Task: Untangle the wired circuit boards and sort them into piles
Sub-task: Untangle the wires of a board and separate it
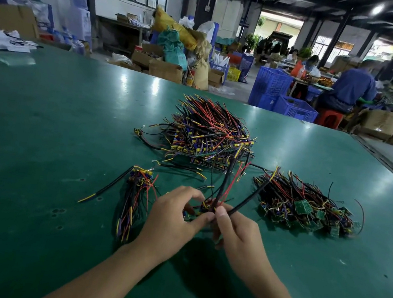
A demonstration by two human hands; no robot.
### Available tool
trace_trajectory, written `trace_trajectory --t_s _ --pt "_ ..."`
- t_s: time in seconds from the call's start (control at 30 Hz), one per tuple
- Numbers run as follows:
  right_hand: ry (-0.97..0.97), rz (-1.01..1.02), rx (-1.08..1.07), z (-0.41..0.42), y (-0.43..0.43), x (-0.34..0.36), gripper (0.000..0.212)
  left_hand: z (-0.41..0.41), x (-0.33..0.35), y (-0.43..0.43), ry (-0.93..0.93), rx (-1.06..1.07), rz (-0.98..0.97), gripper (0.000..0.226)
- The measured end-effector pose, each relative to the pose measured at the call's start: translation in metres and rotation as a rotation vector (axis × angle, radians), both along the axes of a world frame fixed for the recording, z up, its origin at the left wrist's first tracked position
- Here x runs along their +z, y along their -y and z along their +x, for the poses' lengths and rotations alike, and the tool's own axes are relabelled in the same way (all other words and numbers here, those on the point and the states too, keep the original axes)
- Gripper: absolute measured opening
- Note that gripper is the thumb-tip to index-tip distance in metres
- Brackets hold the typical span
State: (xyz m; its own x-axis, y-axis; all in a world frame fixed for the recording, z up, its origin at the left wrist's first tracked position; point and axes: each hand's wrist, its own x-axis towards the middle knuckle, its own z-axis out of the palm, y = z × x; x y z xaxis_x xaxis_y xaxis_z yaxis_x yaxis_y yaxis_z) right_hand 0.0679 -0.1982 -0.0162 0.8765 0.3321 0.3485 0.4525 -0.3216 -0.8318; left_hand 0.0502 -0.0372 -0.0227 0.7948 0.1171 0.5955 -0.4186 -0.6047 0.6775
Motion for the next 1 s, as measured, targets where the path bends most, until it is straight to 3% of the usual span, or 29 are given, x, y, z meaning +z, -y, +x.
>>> trace_trajectory --t_s 0.1,0.2,0.4,0.6,0.8,0.9,1.0 --pt "0.138 -0.121 0.012 -0.001 -0.003 0.002 0.021 -0.001 0.0 0.004 -0.01 0.003 -0.034 0.021" --pt "0.152 -0.126 -0.03 -0.001 -0.005 0.0 0.026 0.0 -0.002 0.006 -0.056 -0.013 -0.122 0.012" --pt "-0.151 0.167 -0.087 0.005 -0.006 -0.006 0.027 -0.002 0.0 0.012 -0.136 -0.007 -0.316 0.011" --pt "-0.275 0.326 -0.056 0.007 -0.01 -0.008 0.034 0.001 0.003 0.009 -0.313 -0.101 -0.662 0.026" --pt "-0.295 0.353 -0.07 0.009 -0.007 -0.008 0.035 0.006 0.002 0.01 -0.539 -0.186 -0.726 0.013" --pt "-0.316 0.402 -0.033 0.008 -0.003 -0.002 0.017 0.006 0.002 0.008 -0.502 -0.215 -0.748 0.01" --pt "-0.357 0.352 0.036 0.005 -0.001 0.001 0.023 0.004 0.002 0.01 -0.426 -0.217 -0.691 0.009"
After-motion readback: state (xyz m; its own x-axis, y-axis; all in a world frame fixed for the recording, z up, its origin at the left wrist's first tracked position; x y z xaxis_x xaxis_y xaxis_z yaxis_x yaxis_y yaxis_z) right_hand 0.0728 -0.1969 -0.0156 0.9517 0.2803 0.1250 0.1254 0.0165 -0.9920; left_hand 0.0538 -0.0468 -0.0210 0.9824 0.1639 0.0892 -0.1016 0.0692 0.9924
